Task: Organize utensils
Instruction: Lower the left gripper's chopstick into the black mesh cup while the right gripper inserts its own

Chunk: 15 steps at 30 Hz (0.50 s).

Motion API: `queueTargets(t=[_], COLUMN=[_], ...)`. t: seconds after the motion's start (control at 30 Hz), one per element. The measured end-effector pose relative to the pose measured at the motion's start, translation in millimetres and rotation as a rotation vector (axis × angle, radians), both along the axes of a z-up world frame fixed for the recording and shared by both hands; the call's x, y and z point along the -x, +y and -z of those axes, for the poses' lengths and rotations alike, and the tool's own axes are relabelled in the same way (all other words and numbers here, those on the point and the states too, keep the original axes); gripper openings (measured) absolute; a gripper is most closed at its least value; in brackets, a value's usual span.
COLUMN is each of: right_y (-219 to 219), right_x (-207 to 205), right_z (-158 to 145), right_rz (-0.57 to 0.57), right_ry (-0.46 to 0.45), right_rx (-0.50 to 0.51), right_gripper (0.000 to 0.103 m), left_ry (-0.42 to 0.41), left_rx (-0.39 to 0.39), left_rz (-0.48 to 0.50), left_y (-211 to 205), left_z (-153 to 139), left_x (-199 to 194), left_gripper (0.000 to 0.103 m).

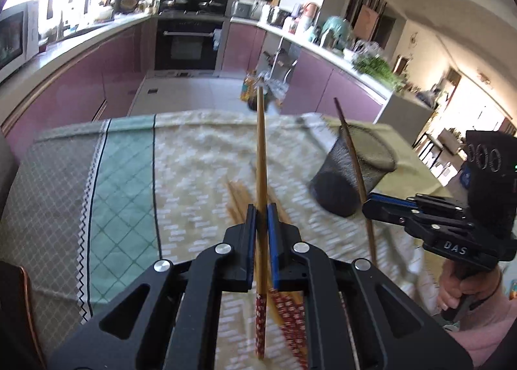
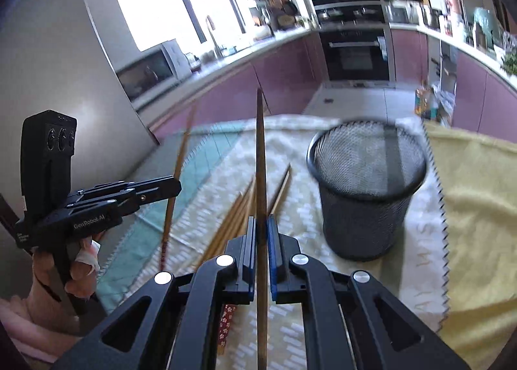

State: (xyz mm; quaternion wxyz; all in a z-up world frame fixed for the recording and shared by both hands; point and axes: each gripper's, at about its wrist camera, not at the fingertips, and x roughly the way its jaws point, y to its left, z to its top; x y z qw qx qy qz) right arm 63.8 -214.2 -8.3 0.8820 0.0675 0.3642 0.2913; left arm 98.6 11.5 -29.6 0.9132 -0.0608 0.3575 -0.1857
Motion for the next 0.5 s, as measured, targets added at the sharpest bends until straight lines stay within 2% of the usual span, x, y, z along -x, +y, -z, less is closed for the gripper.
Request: queueTargets(t=[0.33,0.5], right_y=[-32,-46], right_x=[15,15], right_z=[-50,-72], right_rz=[0.051,0.057], right_ry=[-0.178,-0.225], right_rx=[-0.036,-0.065], right_gripper=[0.006,0.006], left_ry=[-0.129,-0.177], left_rx=[0.136,0.181], left_rz=[0.116,0.153], left_y=[-20,-33], left_z=[-72,-101], left_x=[19,13], left_gripper=[0.008,0.008])
